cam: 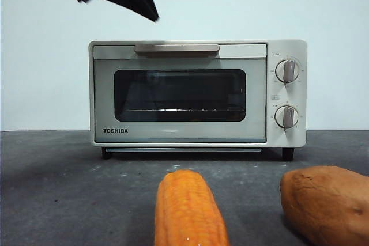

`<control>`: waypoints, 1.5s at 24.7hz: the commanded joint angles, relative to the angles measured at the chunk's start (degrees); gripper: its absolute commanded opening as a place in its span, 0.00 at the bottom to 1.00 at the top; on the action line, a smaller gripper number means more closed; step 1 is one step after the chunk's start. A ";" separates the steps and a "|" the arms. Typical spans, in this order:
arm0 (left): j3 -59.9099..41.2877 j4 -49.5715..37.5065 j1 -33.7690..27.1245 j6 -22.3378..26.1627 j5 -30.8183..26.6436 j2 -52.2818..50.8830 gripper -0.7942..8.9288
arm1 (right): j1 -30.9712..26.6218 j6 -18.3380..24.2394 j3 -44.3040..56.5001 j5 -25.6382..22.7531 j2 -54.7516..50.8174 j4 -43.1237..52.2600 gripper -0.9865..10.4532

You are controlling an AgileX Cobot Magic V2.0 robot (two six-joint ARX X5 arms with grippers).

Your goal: Take the eggplant from the table,put the eggplant in the oven

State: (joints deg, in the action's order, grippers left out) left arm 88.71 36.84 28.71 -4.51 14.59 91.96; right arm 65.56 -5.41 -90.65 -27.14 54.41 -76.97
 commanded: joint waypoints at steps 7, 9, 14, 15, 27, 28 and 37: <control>5.86 1.22 3.50 5.27 -8.22 8.68 0.09 | 0.68 -6.56 3.65 -1.68 -10.36 -4.20 0.22; 5.86 2.80 4.22 5.40 -8.83 9.42 0.09 | 0.68 -6.91 4.39 -1.66 -11.82 -4.20 0.22; 5.86 9.27 6.23 5.44 -8.79 9.86 0.09 | 0.68 -7.41 4.63 -1.64 -12.70 -4.20 0.22; 5.88 11.04 6.86 5.51 -8.72 9.86 0.09 | 0.68 -7.39 4.63 -1.64 -12.70 -4.20 0.22; 10.14 28.09 15.50 10.38 -8.63 7.93 0.09 | 0.68 -6.16 5.20 -2.99 -12.57 -4.20 0.22; 10.14 27.36 15.56 10.16 -8.63 7.89 0.09 | 0.68 -6.16 5.20 -2.95 -12.57 -4.20 0.22; 8.68 23.30 12.13 8.48 -8.66 7.67 0.09 | 0.70 -6.36 5.22 -3.13 -9.29 -4.20 0.22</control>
State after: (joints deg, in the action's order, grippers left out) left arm 96.84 60.20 40.29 4.47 5.93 99.44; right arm 65.56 -11.81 -84.68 -30.00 44.75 -76.97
